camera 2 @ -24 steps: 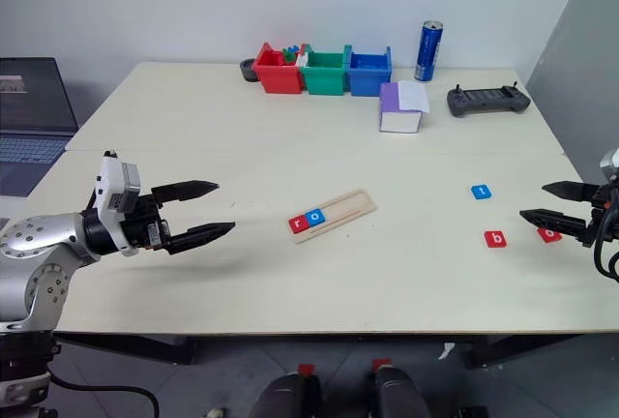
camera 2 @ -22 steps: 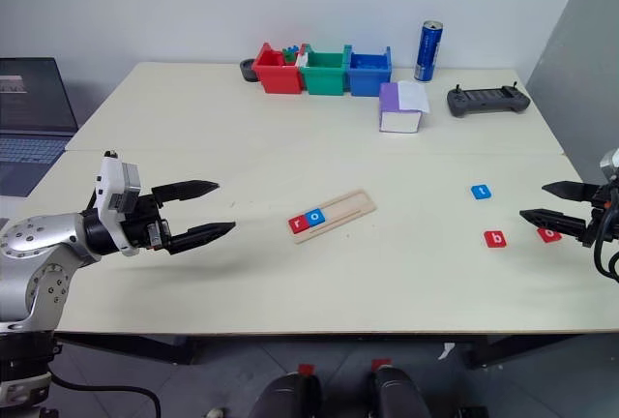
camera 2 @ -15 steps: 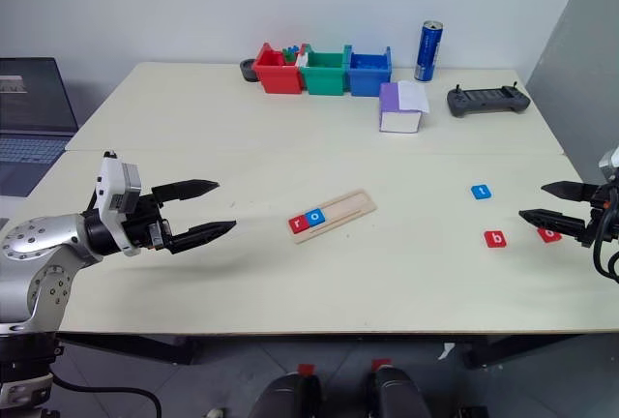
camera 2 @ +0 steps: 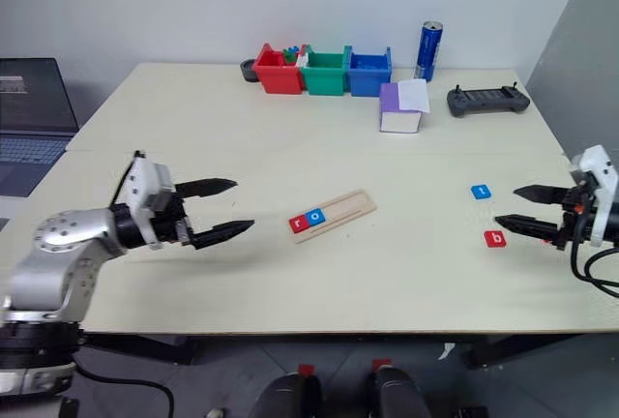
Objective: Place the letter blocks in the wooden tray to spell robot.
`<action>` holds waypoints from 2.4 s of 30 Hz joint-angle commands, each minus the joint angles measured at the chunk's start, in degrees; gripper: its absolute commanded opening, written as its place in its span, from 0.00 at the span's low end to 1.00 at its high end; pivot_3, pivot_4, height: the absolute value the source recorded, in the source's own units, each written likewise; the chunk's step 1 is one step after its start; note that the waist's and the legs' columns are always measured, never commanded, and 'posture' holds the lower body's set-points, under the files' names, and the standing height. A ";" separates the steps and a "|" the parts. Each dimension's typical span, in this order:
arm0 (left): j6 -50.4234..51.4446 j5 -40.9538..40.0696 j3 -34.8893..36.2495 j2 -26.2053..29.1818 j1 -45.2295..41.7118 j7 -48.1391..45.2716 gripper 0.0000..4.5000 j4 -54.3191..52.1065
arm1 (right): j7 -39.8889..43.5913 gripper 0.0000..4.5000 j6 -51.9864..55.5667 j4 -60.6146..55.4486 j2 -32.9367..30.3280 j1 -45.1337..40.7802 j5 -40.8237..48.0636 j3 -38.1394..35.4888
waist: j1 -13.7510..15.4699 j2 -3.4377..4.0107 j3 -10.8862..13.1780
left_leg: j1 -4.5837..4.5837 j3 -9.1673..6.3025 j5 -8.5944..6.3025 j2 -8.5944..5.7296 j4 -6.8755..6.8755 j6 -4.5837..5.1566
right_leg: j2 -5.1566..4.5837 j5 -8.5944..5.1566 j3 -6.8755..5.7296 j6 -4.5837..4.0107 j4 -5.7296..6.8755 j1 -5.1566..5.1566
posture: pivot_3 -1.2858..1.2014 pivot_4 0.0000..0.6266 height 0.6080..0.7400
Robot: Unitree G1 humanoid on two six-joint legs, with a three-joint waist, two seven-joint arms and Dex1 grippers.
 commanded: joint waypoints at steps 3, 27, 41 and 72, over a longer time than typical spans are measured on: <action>-5.89 3.74 -3.72 -5.49 -5.70 1.79 1.00 6.28 | -2.17 1.00 2.77 -6.77 3.97 -3.49 2.22 3.17 | 0.00 -0.02 0.00 | -0.03 -0.03 0.00 0.02 0.05 0.00 | 0.02 0.00 -0.02 0.00 0.02 0.00 | 0.52 0.24 1.00; -23.68 13.84 -10.20 -13.47 -15.68 -3.99 1.00 36.24 | -9.81 1.00 10.97 -23.24 8.97 -2.60 6.47 5.88 | 0.01 -0.03 -0.01 | -0.17 -0.12 -0.05 0.04 0.44 0.09 | 0.03 0.01 -0.09 0.00 0.09 0.02 | 0.52 0.24 1.00; -28.30 19.06 -12.30 -15.52 -18.80 -3.06 1.00 45.10 | -10.91 1.00 10.26 -23.51 9.16 -2.36 6.82 6.58 | 0.06 -0.04 -0.01 | -0.19 -0.14 -0.06 0.03 0.47 0.10 | 0.03 0.01 -0.11 0.00 0.08 0.03 | 0.52 0.24 1.00; -24.25 22.71 -14.74 -17.86 -22.46 -4.85 0.75 50.15 | -12.03 1.00 9.31 -24.02 9.61 -1.12 7.03 6.05 | 0.10 -0.07 -0.03 | -0.17 -0.17 -0.08 0.03 0.56 0.13 | 0.03 0.04 -0.13 0.05 0.08 0.09 | 0.52 0.24 1.00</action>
